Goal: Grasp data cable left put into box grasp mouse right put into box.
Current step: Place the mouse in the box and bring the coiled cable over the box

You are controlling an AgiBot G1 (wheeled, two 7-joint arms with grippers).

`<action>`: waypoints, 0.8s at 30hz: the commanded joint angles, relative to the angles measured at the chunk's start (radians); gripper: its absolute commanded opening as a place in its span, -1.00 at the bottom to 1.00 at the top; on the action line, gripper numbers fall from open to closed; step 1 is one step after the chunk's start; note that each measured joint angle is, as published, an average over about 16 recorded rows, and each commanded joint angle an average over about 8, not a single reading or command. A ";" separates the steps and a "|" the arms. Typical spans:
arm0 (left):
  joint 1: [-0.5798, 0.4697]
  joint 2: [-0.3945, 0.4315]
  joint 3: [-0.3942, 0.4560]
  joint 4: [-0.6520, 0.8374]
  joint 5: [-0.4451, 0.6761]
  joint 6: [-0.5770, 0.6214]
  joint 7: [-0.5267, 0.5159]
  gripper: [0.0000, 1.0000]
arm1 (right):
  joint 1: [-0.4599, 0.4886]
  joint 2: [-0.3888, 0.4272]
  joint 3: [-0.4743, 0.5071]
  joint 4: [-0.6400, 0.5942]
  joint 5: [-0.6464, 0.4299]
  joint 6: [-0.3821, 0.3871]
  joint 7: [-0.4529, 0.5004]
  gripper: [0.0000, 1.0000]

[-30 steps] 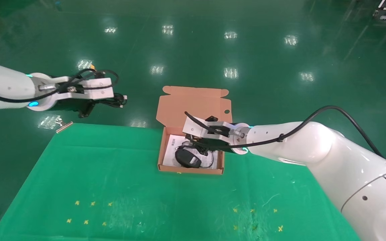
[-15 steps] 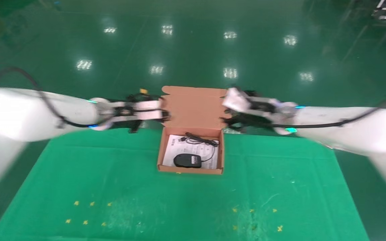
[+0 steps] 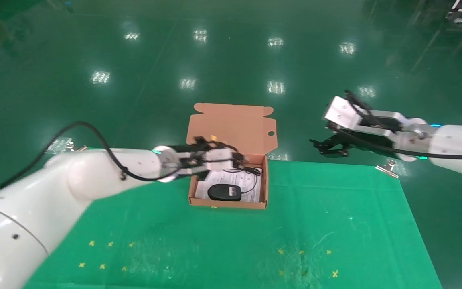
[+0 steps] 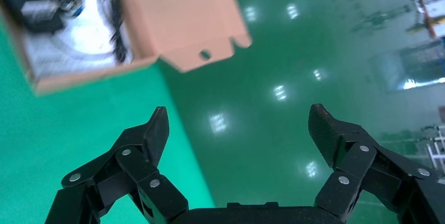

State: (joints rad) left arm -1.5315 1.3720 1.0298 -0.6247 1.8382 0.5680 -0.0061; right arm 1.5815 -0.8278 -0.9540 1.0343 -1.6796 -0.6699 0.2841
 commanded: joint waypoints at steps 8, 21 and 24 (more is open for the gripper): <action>0.005 0.002 0.089 0.007 -0.109 -0.026 0.040 1.00 | 0.001 0.042 -0.016 0.083 -0.059 -0.017 0.065 1.00; 0.004 -0.009 0.085 -0.003 -0.109 -0.022 0.039 1.00 | 0.001 0.039 -0.016 0.079 -0.057 -0.016 0.064 1.00; 0.002 -0.024 0.080 -0.018 -0.117 -0.021 0.033 1.00 | 0.002 0.039 -0.015 0.078 -0.055 -0.015 0.064 1.00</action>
State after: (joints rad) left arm -1.5417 1.3401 1.1058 -0.6511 1.7186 0.5439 0.0214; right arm 1.5902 -0.7842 -0.9649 1.1169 -1.7360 -0.6838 0.3485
